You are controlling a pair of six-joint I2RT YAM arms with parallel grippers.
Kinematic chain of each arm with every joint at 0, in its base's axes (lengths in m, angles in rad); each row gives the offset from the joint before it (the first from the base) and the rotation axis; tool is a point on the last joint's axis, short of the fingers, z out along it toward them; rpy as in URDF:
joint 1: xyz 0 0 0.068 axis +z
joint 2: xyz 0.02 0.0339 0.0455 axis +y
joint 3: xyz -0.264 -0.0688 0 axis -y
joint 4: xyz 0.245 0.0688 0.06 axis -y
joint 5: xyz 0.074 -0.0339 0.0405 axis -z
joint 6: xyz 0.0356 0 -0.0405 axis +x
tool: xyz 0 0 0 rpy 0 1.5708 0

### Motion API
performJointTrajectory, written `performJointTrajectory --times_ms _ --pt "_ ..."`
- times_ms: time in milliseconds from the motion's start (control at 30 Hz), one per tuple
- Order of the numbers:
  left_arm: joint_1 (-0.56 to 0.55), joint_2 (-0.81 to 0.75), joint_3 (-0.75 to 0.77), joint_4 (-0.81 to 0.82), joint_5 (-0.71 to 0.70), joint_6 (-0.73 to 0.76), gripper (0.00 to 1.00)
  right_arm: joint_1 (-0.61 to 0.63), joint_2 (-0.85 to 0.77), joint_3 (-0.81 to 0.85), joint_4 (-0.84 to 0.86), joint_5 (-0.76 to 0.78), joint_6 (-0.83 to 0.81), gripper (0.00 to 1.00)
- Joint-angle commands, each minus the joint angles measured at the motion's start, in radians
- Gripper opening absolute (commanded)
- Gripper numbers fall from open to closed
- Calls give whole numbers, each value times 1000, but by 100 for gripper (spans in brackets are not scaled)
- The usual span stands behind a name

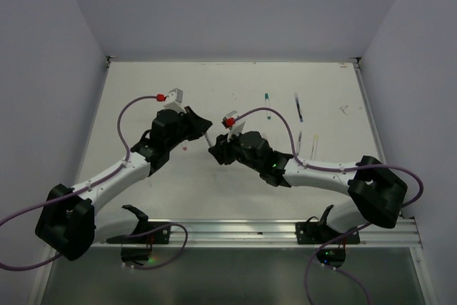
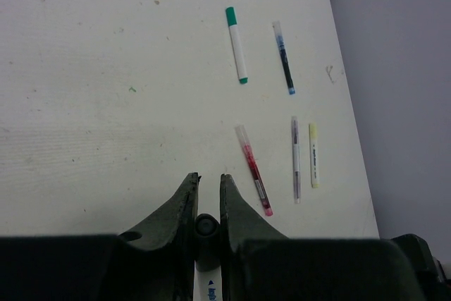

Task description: Open the pen caps

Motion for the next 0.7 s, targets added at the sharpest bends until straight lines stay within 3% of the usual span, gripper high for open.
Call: performJointTrajectory --times_ms 0,100,367,467,500,600,667 --pt "-1 -28 6 28 -1 15 0 4 -19 23 50 1 -5 41" --pt "-1 -40 -8 42 13 5 0 4 1 52 38 -5 -16 47" --pt "-1 -68 -17 71 31 -1 0 4 49 116 38 -5 -34 46" --pt "-1 -68 -19 86 33 -5 0 4 67 133 35 -3 -34 35" --pt "-1 -68 -17 91 34 -5 0 4 69 133 33 -3 -36 24" --pt "-1 -68 6 94 22 1 0 4 66 115 24 1 -40 4" --pt "2 -62 26 86 1 16 0 4 54 101 12 3 -48 0"
